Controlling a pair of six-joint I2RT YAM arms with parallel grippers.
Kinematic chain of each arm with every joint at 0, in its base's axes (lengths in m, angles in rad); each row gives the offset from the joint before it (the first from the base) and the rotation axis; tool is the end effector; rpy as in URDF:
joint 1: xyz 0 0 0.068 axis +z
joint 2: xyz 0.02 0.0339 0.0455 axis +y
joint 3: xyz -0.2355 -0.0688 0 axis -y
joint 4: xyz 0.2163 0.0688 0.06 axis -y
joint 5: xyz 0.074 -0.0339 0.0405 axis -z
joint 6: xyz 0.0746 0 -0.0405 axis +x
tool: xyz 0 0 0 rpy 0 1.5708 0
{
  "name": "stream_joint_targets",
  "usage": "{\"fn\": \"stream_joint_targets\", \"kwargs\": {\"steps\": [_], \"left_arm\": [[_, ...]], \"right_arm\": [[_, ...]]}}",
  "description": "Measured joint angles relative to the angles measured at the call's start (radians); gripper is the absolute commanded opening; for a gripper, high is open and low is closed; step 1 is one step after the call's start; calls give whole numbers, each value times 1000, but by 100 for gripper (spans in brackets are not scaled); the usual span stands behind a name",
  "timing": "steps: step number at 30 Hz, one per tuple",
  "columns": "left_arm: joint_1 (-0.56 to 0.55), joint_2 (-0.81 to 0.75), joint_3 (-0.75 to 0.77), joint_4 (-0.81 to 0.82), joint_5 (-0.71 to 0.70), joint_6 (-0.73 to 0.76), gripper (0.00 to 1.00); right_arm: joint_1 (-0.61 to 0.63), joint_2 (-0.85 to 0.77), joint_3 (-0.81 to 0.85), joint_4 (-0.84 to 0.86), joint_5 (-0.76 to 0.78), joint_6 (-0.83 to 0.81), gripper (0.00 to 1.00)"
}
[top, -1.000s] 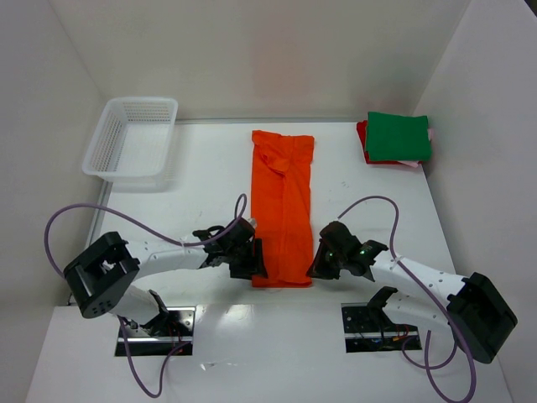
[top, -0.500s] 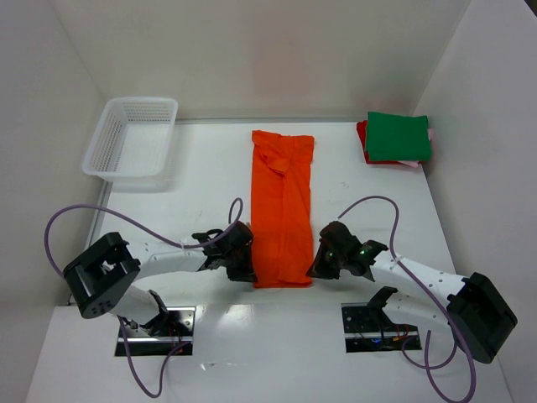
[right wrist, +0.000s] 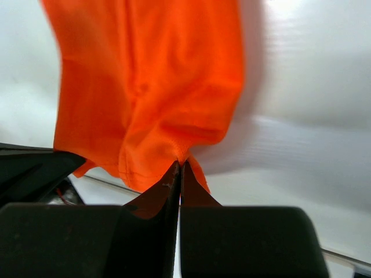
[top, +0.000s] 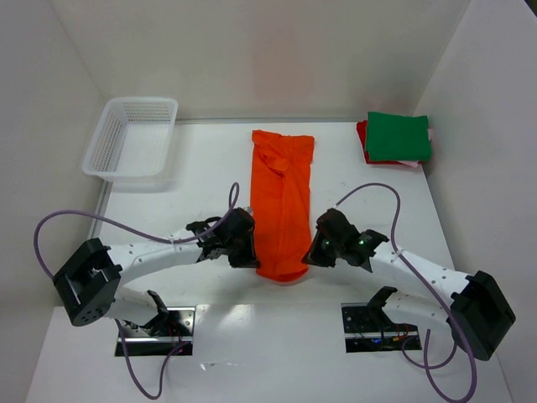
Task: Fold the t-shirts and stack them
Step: Grab the bottom of the folded rectangular tshirt with both arms, then fold the folded rectangular tshirt in 1/3 of the way
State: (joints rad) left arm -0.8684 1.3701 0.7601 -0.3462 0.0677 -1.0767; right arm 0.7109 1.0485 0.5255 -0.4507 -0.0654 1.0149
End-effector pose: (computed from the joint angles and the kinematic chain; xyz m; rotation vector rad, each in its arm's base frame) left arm 0.1708 -0.2096 0.1483 -0.2562 2.7348 -0.7726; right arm 0.1509 0.1364 0.1388 0.3845 2.6908 0.6933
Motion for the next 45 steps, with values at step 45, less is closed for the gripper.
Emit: {"fn": "stream_joint_targets", "kwargs": {"steps": [45], "left_arm": [[517,651,726,-90,388,505,3]], "right_arm": [[-402,742,689,46,-111,-287,3]]}}
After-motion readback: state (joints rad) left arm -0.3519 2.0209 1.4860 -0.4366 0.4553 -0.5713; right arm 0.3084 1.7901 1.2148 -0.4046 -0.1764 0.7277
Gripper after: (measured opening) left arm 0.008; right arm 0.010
